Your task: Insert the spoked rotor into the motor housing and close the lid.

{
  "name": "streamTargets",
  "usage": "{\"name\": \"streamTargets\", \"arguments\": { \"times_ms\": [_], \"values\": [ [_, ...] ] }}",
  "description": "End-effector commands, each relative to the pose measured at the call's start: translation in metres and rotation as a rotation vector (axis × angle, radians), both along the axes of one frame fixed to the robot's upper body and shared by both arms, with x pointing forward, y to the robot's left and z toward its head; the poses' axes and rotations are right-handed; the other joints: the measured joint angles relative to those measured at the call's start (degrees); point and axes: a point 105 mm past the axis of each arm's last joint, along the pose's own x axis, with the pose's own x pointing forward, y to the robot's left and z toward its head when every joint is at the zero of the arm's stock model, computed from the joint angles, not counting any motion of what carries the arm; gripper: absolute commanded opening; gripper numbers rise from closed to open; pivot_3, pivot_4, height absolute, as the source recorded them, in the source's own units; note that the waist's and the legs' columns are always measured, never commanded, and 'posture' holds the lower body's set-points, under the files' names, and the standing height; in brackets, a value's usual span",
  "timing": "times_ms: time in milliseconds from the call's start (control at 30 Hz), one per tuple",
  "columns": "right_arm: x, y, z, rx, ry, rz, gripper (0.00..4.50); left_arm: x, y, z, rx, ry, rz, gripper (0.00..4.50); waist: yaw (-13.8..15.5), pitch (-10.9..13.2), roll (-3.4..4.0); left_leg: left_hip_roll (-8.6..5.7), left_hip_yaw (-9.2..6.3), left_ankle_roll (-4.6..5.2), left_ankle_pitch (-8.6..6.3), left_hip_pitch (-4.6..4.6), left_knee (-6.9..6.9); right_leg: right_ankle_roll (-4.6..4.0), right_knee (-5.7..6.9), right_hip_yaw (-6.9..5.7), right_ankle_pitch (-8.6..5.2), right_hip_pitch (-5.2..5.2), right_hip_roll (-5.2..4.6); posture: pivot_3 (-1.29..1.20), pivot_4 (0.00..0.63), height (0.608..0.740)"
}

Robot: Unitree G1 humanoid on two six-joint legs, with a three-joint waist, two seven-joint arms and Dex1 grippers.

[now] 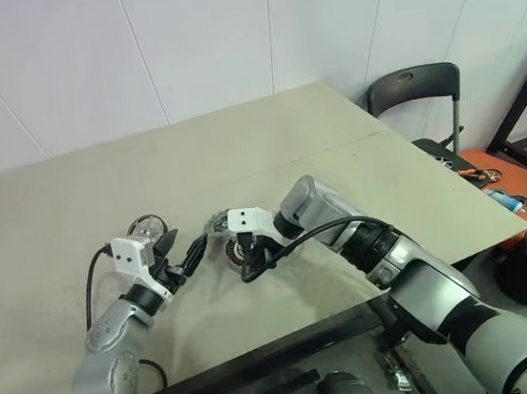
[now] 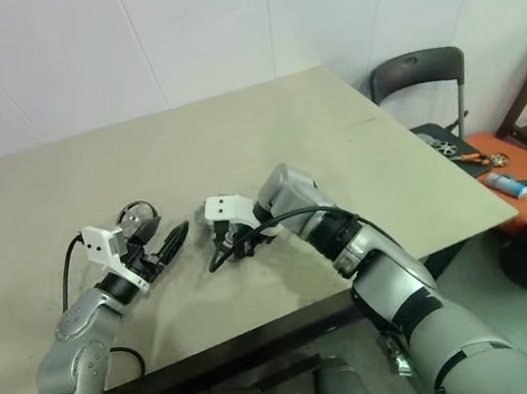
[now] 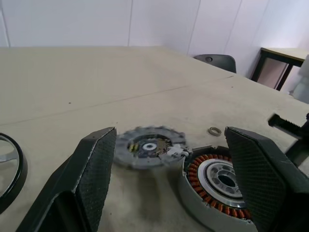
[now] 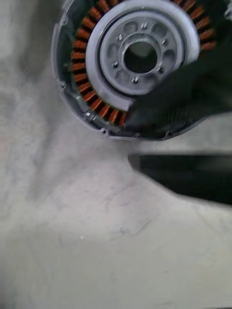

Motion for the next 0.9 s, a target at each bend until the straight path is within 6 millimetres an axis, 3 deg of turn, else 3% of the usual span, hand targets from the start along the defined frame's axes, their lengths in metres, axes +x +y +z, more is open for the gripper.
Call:
{"name": "streamTargets", "arguments": {
  "times_ms": [33, 233, 500, 567, 733, 833, 900],
  "values": [
    [-0.006, 0.011, 0.024, 0.057, 0.055, 0.034, 1.29, -0.001, -0.002, 0.013, 0.012, -0.054, -0.01, 3.82, 0.0, 0.0, 0.0, 0.09, 0.0, -0.06, -0.02, -0.01, 0.0, -0.05, -0.04, -0.01, 0.03, 0.0, 0.09, 0.0, 0.0, 0.74],
    [-0.011, 0.013, 0.041, 0.097, 0.07, 0.096, 1.29, 0.002, -0.005, 0.012, 0.007, -0.054, -0.018, 3.82, 0.0, 0.0, 0.0, 0.2, 0.01, -0.15, -0.07, -0.04, -0.02, -0.11, -0.19, -0.06, 0.07, -0.02, 0.19, 0.0, 0.0, 0.74],
    [-0.01, 0.015, 0.101, 0.377, 0.06, 0.176, 1.29, 0.006, -0.002, 0.014, 0.01, -0.065, -0.028, 3.82, 0.1, 0.0, 0.01, 0.21, 0.0, -0.15, -0.08, -0.12, -0.03, -0.08, -0.42, -0.07, 0.11, 0.0, 0.19, 0.0, 0.0, 0.74],
    [0.007, 0.007, 0.106, 0.403, -0.113, 0.165, 1.29, 0.006, 0.0, 0.014, 0.011, -0.067, -0.03, 3.82, 0.1, 0.0, 0.01, 0.22, 0.0, -0.15, -0.08, -0.13, -0.04, -0.08, -0.48, -0.07, 0.11, 0.0, 0.2, 0.0, 0.0, 0.74],
    [0.066, -0.026, 0.097, 0.442, -0.588, -0.066, 1.29, 0.007, 0.005, 0.02, 0.035, -0.087, -0.034, 3.82, 0.2, 0.0, -0.02, 0.22, 0.04, -0.15, -0.08, -0.11, -0.06, -0.05, -0.53, -0.07, 0.13, 0.06, 0.19, 0.0, 0.0, 0.74],
    [0.086, -0.049, 0.093, 0.598, -0.621, -0.385, 1.29, 0.01, 0.011, 0.04, 0.051, -0.134, -0.04, 3.82, 0.3, 0.0, -0.06, 0.23, 0.06, -0.25, -0.02, -0.11, -0.07, -0.07, -0.54, -0.06, 0.15, 0.06, 0.2, 0.0, 0.0, 0.74],
    [0.085, -0.056, 0.083, 0.645, -0.614, -0.494, 1.29, 0.011, 0.017, 0.05, 0.063, -0.154, -0.044, 3.82, 0.1, 0.0, -0.04, 0.27, 0.06, -0.39, 0.06, -0.14, -0.08, -0.1, -0.55, -0.05, 0.16, 0.02, 0.23, 0.0, 0.0, 0.74]
  ]
}}
